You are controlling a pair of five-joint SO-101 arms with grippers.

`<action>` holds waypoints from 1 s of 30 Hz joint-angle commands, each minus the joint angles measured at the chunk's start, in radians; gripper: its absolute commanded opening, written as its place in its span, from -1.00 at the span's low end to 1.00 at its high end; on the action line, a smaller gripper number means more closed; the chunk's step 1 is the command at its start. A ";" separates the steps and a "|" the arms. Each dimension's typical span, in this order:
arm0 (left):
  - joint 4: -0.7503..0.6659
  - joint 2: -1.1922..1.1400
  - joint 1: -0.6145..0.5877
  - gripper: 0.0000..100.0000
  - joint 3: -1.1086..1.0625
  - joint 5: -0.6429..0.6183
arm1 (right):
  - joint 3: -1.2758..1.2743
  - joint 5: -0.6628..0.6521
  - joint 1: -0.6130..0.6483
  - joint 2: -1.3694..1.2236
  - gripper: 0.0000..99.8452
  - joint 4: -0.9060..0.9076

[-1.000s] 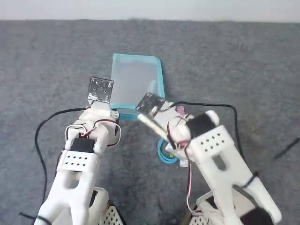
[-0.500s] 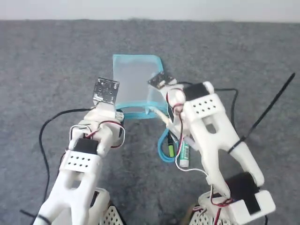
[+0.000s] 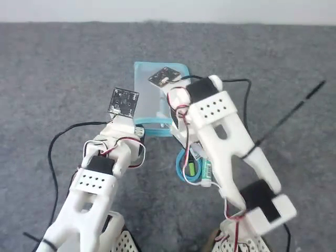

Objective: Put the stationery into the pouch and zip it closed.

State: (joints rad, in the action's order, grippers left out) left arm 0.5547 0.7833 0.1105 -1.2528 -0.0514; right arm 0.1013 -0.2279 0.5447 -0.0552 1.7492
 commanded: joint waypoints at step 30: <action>-0.132 0.000 0.106 -0.98 -0.030 -0.094 | 0.690 0.502 -0.025 -0.406 -0.27 0.016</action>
State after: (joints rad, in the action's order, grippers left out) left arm 0.4381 0.7756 0.1657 -1.2866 -0.1312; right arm 0.7211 0.3199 0.5247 -0.4772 1.7522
